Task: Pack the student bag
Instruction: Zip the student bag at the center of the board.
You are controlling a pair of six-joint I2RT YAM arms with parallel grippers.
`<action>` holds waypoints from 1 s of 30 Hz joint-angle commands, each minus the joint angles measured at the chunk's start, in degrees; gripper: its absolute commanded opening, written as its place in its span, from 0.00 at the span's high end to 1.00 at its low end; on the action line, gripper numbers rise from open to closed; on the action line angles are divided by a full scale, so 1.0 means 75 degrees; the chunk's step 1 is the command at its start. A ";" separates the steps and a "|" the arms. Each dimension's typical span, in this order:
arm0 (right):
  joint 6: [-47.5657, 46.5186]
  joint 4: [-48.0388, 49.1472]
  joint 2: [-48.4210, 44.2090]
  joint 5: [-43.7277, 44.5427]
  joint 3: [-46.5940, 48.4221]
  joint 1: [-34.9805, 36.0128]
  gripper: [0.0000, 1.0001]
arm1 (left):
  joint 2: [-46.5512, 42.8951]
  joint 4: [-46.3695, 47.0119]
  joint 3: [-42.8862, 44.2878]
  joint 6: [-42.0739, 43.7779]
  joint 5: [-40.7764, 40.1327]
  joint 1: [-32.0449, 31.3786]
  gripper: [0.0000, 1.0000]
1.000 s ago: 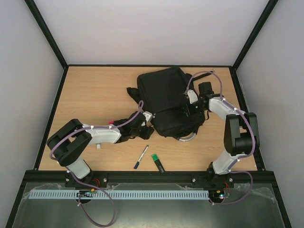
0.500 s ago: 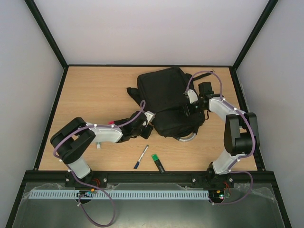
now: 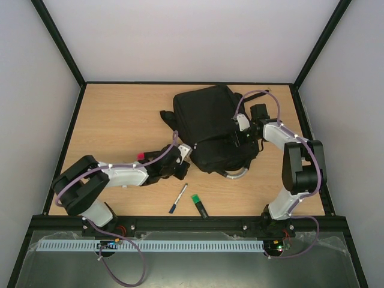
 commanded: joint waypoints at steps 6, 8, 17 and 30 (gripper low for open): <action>0.0179 -0.0232 0.0337 0.0266 -0.0042 -0.0144 0.58 | -0.0531 -0.0329 -0.0378 -0.0059 0.0016 -0.0918 0.98; 0.0186 -0.0228 0.0342 0.0278 -0.0054 -0.0160 0.58 | -0.0468 -0.0244 -0.0281 -0.0055 -0.0066 -0.1176 0.98; 0.0199 -0.0280 0.0387 0.0215 -0.0058 -0.0201 0.59 | 0.0441 -0.0411 0.0699 0.0092 -0.0290 -0.2003 0.98; 0.0193 -0.0345 0.0374 0.0067 -0.0049 -0.0331 0.60 | 0.1525 -0.0505 0.1742 0.0034 -0.0482 -0.2354 0.98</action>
